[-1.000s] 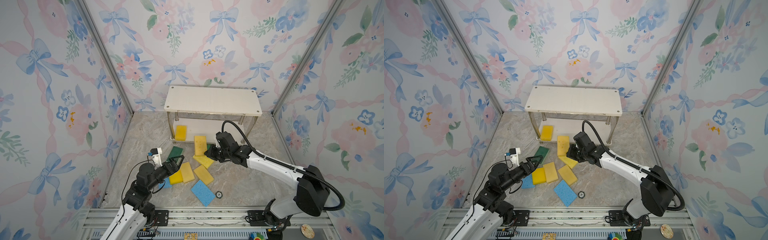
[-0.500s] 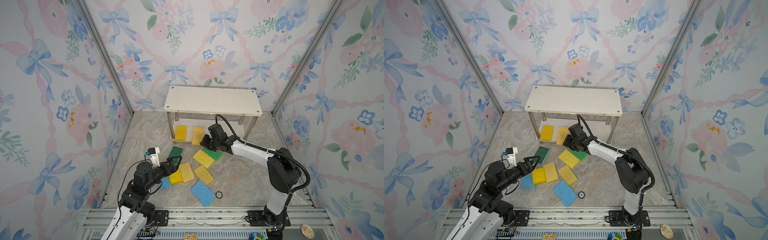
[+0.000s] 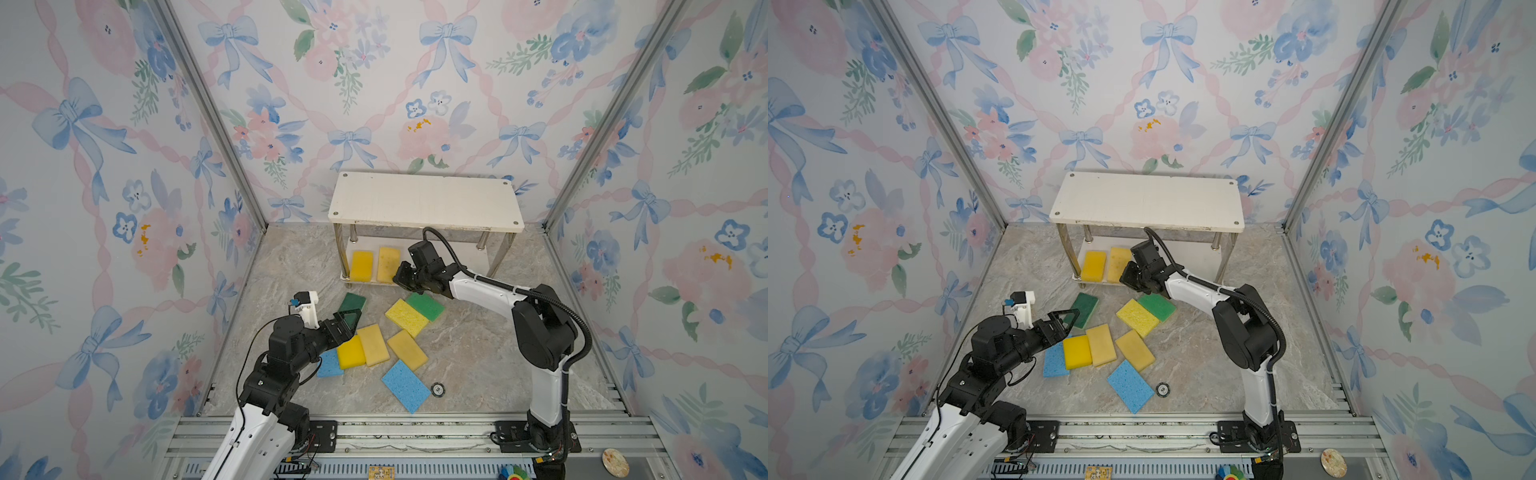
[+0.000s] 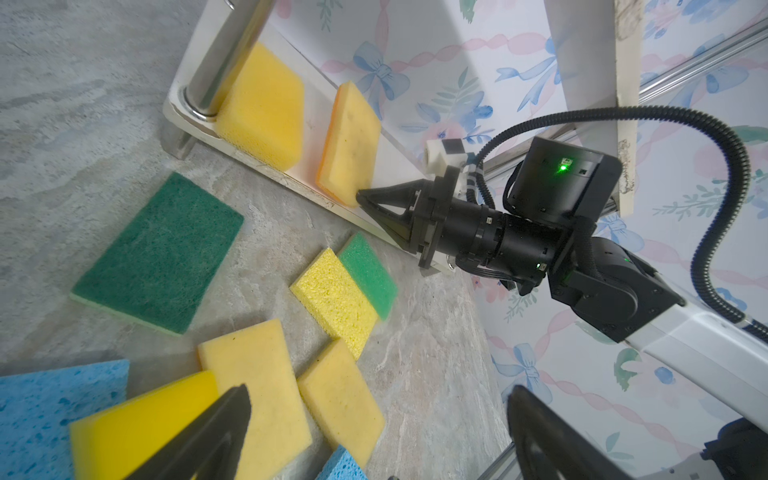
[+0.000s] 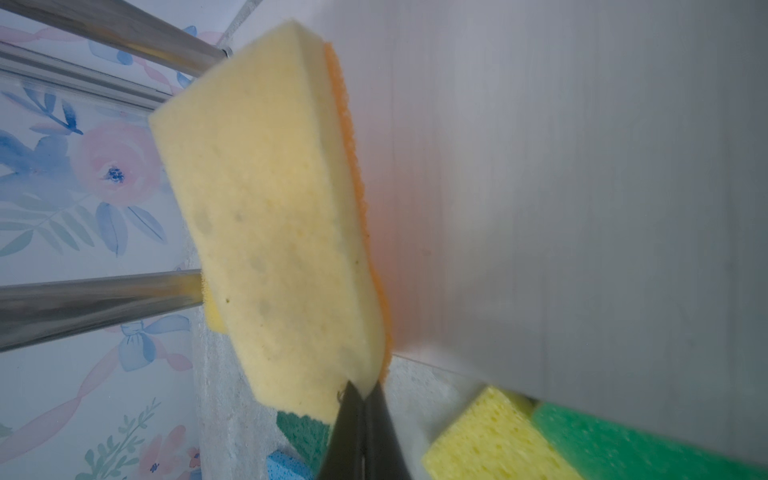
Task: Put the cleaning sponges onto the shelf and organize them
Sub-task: 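Set the beige sponge beside the yellow sponge and open the right gripper, then withdraw the right gripper from the shelf back over the sponge pile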
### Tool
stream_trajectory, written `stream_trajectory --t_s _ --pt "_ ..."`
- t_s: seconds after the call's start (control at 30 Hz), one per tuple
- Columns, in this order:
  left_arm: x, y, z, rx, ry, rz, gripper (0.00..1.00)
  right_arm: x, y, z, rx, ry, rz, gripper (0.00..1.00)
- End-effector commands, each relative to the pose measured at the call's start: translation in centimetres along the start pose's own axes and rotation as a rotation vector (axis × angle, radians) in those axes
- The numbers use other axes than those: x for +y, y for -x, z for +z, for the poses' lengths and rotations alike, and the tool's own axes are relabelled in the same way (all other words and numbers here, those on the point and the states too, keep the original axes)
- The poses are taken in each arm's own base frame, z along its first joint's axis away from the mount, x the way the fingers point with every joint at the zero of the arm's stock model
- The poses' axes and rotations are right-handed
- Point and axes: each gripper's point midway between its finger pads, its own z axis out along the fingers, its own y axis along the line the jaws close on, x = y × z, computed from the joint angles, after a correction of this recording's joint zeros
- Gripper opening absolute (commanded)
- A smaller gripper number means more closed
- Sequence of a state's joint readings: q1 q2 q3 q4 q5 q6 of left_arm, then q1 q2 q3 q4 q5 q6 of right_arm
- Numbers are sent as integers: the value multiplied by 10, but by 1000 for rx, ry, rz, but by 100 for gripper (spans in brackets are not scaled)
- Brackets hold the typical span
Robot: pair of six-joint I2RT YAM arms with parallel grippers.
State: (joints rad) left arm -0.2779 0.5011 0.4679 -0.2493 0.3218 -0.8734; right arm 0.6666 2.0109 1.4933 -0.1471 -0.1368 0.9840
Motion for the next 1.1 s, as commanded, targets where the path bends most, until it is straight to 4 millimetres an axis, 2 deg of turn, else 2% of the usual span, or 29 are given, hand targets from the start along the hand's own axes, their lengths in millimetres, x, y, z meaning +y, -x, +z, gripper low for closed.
stream_trajectory --t_s 0.0,0.33,0.43,0.5,0.6,0.67,0.9,1.07 --pt "-6 1 -4 13 -14 37 98 -9 3 14 19 -18 22 2" --pt "-5 -2 -4 26 -16 35 98 -15 2 29 36 -38 29 10" --pt "-5 -2 -4 26 -15 35 98 -15 5 30 30 -37 33 13" --pt "-4 -3 -3 29 -12 34 98 -14 7 29 24 -35 34 21" --pt "-5 -2 -4 28 -14 34 98 -10 7 26 20 -25 30 37" --pt "-5 -1 -4 26 -14 34 98 -7 7 23 15 -21 28 42" --pt "-6 -3 -4 30 -21 25 98 4 4 7 -4 17 21 46" --pt "-10 -3 -5 35 -37 11 98 17 0 -17 -36 51 -12 49"
